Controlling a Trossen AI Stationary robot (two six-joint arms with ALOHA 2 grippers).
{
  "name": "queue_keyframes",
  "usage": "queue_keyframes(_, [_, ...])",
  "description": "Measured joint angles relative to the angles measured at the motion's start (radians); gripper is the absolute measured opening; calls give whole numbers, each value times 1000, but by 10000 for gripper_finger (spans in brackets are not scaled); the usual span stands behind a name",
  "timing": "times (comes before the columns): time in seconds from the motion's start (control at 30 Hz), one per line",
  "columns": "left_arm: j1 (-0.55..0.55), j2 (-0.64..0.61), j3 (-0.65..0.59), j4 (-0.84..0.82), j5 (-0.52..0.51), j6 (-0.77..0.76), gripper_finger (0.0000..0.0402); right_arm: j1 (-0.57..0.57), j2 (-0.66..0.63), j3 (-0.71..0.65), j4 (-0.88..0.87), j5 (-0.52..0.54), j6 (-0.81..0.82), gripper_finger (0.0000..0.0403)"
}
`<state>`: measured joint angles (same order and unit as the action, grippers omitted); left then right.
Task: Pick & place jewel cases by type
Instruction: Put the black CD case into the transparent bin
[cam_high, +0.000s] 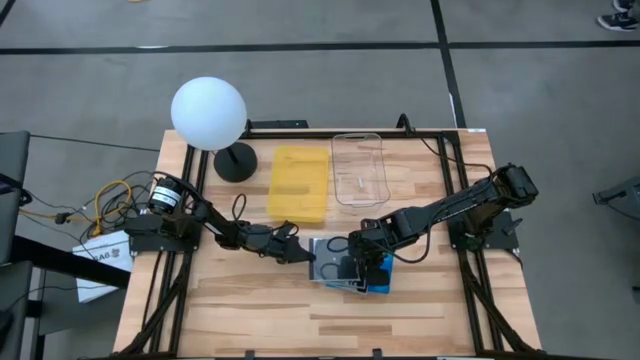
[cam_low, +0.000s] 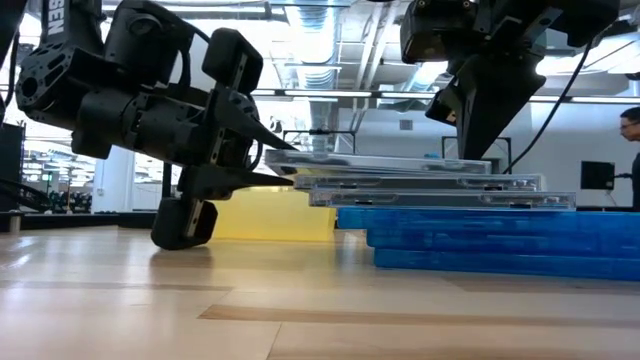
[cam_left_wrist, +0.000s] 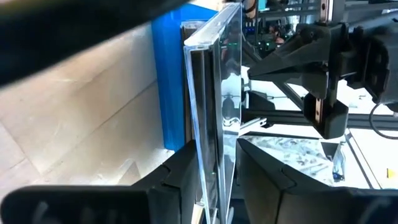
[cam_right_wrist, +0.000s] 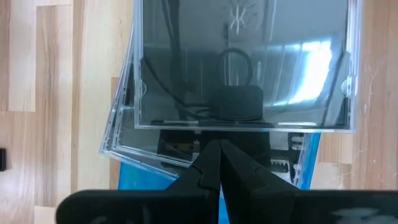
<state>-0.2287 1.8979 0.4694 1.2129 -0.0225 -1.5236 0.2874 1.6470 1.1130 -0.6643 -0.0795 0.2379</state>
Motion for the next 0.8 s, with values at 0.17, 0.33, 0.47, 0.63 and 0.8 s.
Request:
queue_keyframes(0.17, [0, 0, 0, -1, -2, 10, 80, -1, 0, 0, 0, 1, 0, 0])
queue_keyframes(0.33, [0, -1, 0, -6, -4, 15, 45, -1, 0, 0, 0, 1, 0, 0])
queue_keyframes(0.47, [0, -1, 0, -6, -7, 19, 29, -1, 0, 0, 0, 2, 0, 0])
queue_keyframes(0.63, [0, -1, 0, -6, -8, 21, 44, -1, 0, 0, 0, 2, 0, 0])
queue_keyframes(0.8, [1, 0, -1, 11, -3, 23, 45, -1, 0, 0, 0, 2, 22, 0])
